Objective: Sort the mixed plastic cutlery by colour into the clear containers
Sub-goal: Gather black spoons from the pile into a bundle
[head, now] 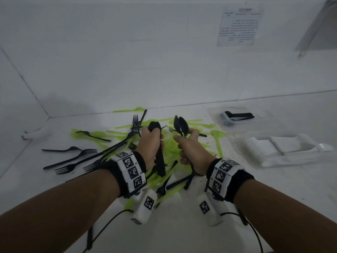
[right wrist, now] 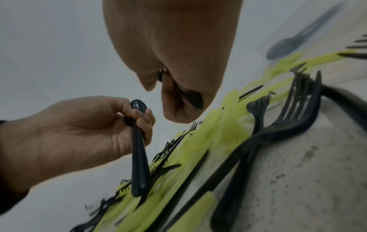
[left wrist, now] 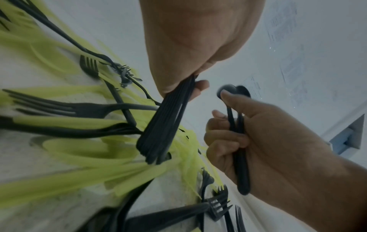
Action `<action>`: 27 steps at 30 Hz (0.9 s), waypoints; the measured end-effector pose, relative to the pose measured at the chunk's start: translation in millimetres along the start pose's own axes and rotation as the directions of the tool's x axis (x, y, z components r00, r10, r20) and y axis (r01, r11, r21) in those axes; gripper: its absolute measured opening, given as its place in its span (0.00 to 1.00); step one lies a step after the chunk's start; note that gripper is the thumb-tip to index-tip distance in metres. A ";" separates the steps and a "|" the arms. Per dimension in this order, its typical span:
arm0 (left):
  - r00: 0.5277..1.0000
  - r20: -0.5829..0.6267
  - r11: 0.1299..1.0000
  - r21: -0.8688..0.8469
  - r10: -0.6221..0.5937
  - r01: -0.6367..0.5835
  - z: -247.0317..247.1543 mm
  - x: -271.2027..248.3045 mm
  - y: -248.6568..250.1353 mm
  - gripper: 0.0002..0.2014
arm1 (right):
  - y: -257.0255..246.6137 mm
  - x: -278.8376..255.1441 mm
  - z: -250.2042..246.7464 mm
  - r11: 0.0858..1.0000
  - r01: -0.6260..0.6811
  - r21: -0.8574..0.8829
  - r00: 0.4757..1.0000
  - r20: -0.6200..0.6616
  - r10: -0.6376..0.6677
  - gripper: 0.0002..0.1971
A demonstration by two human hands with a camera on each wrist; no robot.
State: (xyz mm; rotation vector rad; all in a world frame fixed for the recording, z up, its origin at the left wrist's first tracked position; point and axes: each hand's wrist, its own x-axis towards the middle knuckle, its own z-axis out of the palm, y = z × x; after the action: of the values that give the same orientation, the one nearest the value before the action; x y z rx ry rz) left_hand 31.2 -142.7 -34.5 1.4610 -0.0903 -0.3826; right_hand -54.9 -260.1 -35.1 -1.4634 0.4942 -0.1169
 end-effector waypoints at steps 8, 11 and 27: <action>0.997 0.053 0.991 -0.125 -0.052 0.058 7.7 -3.1 1.4 0.22 | -3.5 -10.7 17.6 0.984 0.108 -0.140 0.975 0.209 -0.077 0.11; 0.999 0.020 0.996 -0.083 -0.039 0.040 0.3 -0.4 -0.1 0.12 | -2.9 -11.3 11.6 0.993 0.099 -0.061 0.977 0.196 -0.085 0.14; 0.998 0.057 0.994 -0.108 -0.023 0.029 -2.6 -4.4 11.7 0.09 | 6.8 1.4 17.6 0.920 0.287 -0.266 0.956 0.146 -0.256 0.24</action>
State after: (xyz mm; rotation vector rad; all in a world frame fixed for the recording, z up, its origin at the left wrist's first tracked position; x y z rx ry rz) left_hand 30.2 -138.2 -22.6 1.3450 -0.0942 -0.4432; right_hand -48.3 -243.6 -41.5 -1.8081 0.2201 -0.1919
